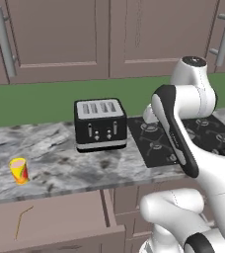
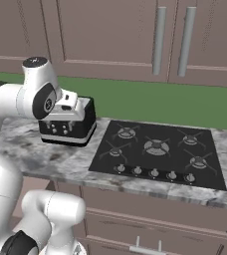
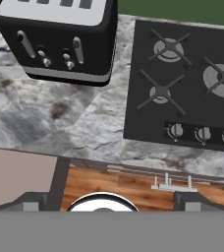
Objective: Pick up the straw from the left drawer and put it inside the smoothie cup.
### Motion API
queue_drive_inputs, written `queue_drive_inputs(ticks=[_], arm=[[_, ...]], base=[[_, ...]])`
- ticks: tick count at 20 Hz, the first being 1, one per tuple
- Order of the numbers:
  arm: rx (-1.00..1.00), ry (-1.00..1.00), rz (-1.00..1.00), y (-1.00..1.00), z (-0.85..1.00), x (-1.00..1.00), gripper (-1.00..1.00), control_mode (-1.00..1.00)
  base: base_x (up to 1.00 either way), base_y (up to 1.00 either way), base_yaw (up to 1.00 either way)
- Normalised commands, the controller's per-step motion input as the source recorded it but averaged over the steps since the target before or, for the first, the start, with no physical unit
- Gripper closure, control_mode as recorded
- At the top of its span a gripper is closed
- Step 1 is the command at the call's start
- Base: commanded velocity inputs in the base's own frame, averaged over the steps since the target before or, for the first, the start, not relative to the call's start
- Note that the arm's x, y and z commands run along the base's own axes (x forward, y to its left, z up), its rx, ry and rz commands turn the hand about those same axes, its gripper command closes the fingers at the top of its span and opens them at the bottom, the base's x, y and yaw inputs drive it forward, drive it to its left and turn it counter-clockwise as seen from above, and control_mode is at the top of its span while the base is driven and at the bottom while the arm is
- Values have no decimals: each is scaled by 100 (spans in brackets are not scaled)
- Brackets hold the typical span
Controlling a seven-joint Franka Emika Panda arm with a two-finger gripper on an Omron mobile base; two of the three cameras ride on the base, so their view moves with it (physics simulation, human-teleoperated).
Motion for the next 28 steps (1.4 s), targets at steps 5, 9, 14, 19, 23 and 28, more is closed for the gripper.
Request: queue_drive_inputs(ticks=[5,9,14,19,23,28], arm=[[0,0,0,0,0,0,-100,100],[0,0,0,0,0,0,-100,100],[0,0,0,0,0,0,-100,100],[0,0,0,0,0,0,-100,100],[0,0,0,0,0,0,-100,100],[0,0,0,0,0,0,-100,100]], base=[[0,-39,9],[0,-46,10],[0,-16,17],[0,0,24],[-2,0,25],[-26,-13,21]])
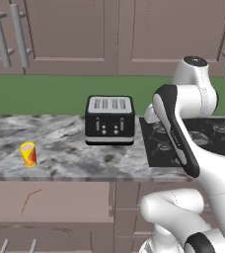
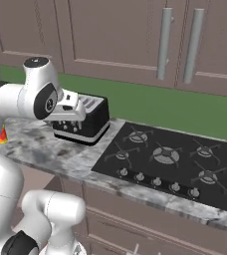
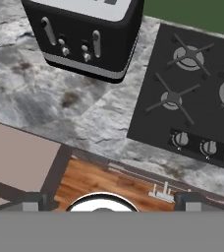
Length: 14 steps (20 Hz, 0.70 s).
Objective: Pick up the straw from the left drawer and put it inside the smoothie cup.
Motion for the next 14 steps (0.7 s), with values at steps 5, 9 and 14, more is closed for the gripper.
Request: queue_drive_inputs(ticks=[5,9,14], arm=[[0,0,0,0,0,0,-100,100],[0,0,0,0,0,0,-100,100],[0,0,0,0,0,0,-100,100]], base=[[-32,-12,23],[-43,-18,23],[-42,-14,23]])
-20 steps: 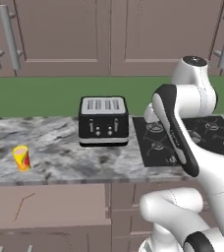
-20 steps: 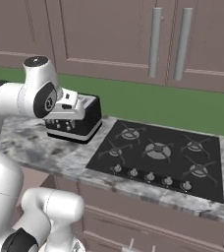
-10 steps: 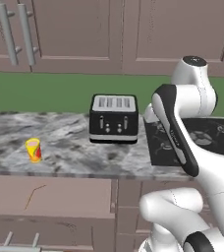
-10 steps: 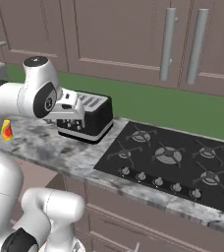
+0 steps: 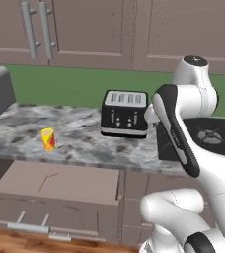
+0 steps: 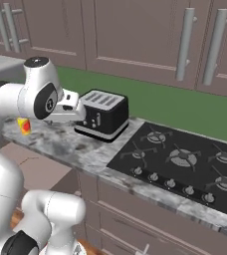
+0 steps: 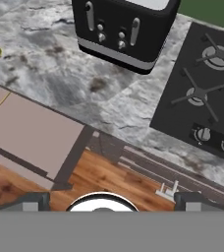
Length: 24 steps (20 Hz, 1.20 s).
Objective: Pick up the straw from the left drawer and put it inside the smoothie cup.
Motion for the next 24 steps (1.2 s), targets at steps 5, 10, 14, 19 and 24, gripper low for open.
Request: queue_drive_inputs(ticks=[5,10,14,19,24], arm=[[0,0,0,0,0,0,-100,100],[0,0,0,0,0,0,-100,100],[0,0,0,0,0,0,-100,-100],[0,0,0,0,0,0,-100,-100],[0,0,0,0,0,0,-100,-100]], base=[[-39,-20,20],[-14,-10,13],[0,0,0],[0,0,0],[0,0,0]])
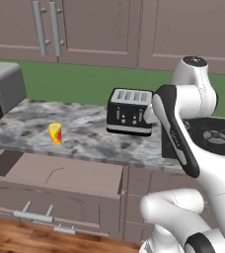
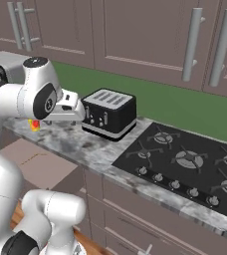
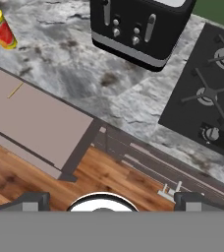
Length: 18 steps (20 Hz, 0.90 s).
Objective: Pick up the straw from the left drawer and put it inside the smoothie cup.
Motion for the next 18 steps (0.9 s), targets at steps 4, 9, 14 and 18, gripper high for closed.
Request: queue_drive_inputs(ticks=[4,9,14,18], arm=[[-10,-4,4,35,0,0,-100,-100],[-22,-3,13,95,-18,-1,-100,-100],[-16,0,13,100,-35,0,-100,-100],[-12,8,14,97,-35,2,-100,-100]], base=[[0,0,0],[0,0,0],[0,0,0],[0,0,0]])
